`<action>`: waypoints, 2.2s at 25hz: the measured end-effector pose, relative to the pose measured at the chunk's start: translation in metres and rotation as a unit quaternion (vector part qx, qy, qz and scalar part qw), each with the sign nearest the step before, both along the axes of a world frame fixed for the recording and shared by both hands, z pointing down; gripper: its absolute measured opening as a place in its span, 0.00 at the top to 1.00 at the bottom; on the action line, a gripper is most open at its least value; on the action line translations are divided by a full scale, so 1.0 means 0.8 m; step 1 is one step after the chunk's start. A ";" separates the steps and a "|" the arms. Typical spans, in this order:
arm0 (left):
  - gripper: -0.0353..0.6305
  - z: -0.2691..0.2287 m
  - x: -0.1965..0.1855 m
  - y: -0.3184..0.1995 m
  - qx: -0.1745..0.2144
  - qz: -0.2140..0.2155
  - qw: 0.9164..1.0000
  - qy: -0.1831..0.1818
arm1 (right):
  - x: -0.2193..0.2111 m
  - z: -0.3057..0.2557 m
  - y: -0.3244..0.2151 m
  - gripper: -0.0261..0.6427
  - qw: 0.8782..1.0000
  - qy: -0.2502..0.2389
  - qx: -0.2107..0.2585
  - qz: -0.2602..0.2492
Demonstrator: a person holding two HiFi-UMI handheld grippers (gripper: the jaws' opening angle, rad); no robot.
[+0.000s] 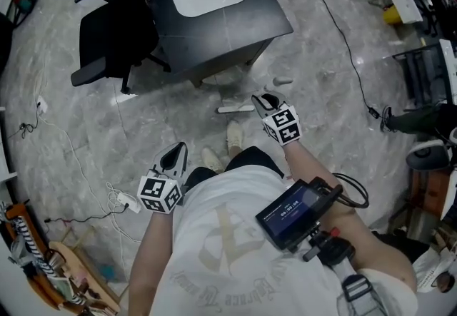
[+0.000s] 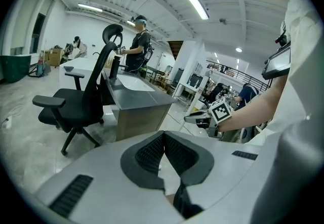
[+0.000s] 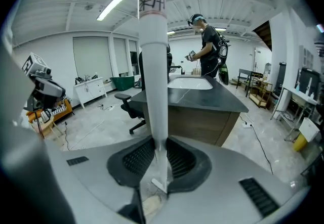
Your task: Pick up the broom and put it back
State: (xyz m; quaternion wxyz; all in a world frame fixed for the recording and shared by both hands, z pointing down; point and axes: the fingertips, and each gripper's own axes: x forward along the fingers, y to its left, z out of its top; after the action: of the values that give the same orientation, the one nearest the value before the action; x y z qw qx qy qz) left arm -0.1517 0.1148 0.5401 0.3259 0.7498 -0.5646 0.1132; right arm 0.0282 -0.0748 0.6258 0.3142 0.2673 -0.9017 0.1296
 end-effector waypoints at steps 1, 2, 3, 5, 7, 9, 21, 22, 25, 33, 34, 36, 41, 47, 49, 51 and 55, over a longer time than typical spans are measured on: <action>0.93 0.000 0.001 0.000 0.002 0.003 1.000 0.000 | 0.003 -0.005 0.002 0.83 1.000 -0.001 0.002 0.003; 0.93 0.001 0.002 0.000 0.003 0.007 1.000 -0.001 | 0.006 -0.009 0.003 0.83 1.000 -0.003 0.004 0.007; 0.93 0.001 0.003 -0.001 0.006 0.010 1.000 -0.001 | 0.010 -0.014 0.005 0.83 1.000 -0.004 0.006 0.010; 0.93 0.001 0.004 -0.001 0.010 0.014 1.000 0.001 | 0.015 -0.025 0.008 0.83 1.000 -0.007 0.010 0.016; 0.93 0.001 0.004 -0.002 0.013 0.018 1.000 0.003 | 0.020 -0.037 0.013 0.83 1.000 -0.011 0.014 0.019; 0.93 0.000 0.005 -0.004 0.016 0.024 1.000 0.005 | 0.022 -0.050 0.016 0.83 0.999 -0.016 0.020 0.021; 0.93 -0.023 0.020 -0.024 0.050 0.065 0.997 0.003 | 0.029 -0.137 0.030 0.83 0.996 -0.055 0.065 0.028; 0.93 -0.024 0.022 -0.026 0.052 0.069 0.996 0.003 | 0.031 -0.143 0.032 0.83 0.996 -0.057 0.068 0.031; 0.93 -0.030 0.028 -0.031 0.060 0.081 0.995 0.004 | 0.040 -0.160 0.038 0.83 0.994 -0.064 0.078 0.039; 0.93 -0.040 0.047 -0.030 0.077 0.114 0.991 0.004 | 0.066 -0.190 0.061 0.83 0.991 -0.066 0.098 0.062; 0.93 -0.041 0.049 -0.030 0.079 0.114 0.990 0.008 | 0.071 -0.192 0.064 0.83 0.991 -0.066 0.100 0.066; 0.93 -0.043 0.053 -0.028 0.082 0.113 0.990 0.015 | 0.080 -0.195 0.069 0.83 0.990 -0.065 0.102 0.075; 0.93 -0.046 0.064 -0.021 0.083 0.124 0.989 0.020 | 0.100 -0.198 0.082 0.83 0.989 -0.055 0.104 0.088; 0.93 -0.043 0.070 -0.010 0.080 0.135 0.987 0.031 | 0.117 -0.202 0.097 0.83 0.988 -0.044 0.106 0.105; 0.93 -0.042 0.072 -0.007 0.080 0.138 0.987 0.034 | 0.124 -0.202 0.102 0.83 0.987 -0.042 0.106 0.111; 0.93 -0.041 0.074 -0.004 0.081 0.140 0.986 0.036 | 0.131 -0.200 0.106 0.83 0.987 -0.039 0.106 0.117; 0.93 -0.041 0.074 -0.001 0.082 0.143 0.986 0.039 | 0.139 -0.196 0.109 0.83 0.986 -0.033 0.108 0.126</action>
State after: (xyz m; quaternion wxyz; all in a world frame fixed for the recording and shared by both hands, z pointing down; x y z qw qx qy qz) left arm -0.0923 0.1138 0.5069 0.2654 0.8510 -0.4457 0.0819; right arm 0.1393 0.0126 0.4686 0.2350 0.4062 -0.8795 0.0789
